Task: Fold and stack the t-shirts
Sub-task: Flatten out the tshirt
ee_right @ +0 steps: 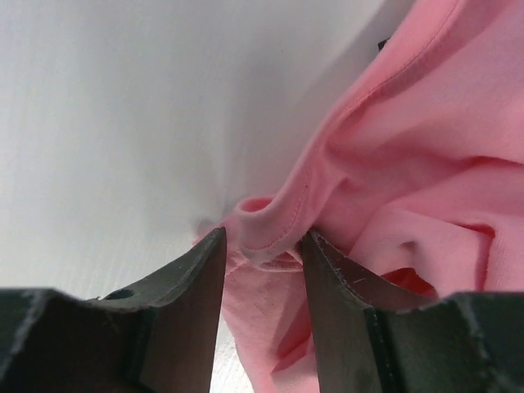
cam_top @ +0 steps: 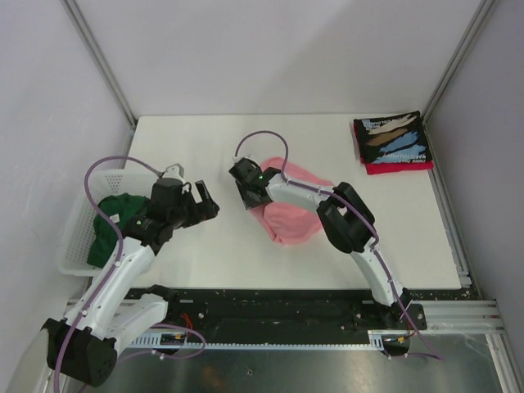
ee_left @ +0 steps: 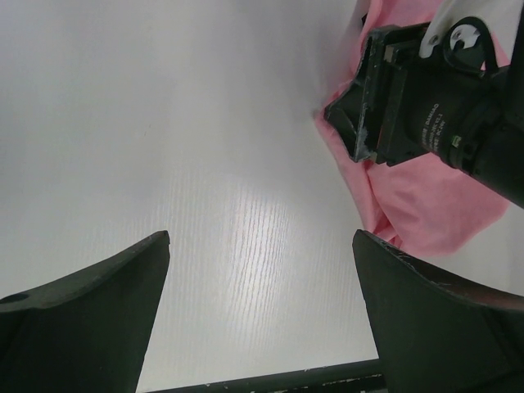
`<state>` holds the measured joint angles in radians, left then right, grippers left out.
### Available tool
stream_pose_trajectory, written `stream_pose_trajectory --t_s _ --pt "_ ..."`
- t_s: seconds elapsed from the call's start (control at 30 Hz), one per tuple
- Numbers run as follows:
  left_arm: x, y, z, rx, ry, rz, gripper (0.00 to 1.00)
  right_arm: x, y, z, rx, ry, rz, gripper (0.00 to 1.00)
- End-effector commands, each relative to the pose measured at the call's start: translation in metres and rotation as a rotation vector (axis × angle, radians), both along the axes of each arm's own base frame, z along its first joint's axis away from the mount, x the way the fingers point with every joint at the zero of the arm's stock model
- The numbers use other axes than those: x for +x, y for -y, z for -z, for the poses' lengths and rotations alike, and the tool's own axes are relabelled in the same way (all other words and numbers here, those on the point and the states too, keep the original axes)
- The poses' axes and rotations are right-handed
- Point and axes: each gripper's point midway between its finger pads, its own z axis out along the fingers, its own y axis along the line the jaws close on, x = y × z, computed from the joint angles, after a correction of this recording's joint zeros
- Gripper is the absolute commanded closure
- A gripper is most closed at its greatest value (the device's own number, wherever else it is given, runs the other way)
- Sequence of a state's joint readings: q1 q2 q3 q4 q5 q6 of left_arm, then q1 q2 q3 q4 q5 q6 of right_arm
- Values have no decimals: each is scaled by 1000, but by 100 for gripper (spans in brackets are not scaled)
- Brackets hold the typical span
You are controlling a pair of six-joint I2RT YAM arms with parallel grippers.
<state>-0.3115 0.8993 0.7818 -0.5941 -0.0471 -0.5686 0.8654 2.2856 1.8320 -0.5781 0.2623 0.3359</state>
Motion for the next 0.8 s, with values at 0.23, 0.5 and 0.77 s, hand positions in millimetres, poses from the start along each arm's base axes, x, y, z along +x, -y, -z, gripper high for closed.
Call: stream_pose_trajectory --t_s 0.23,0.5,0.77 --pt "-3 1 8 -14 -15 1 2 26 -4 -46 44 81 50 89" --pt "9 18 19 -71 -47 31 4 54 25 -177 230 221 144 100" --pt "28 52 42 -108 -107 91 8 35 146 -256 413 277 325 100"
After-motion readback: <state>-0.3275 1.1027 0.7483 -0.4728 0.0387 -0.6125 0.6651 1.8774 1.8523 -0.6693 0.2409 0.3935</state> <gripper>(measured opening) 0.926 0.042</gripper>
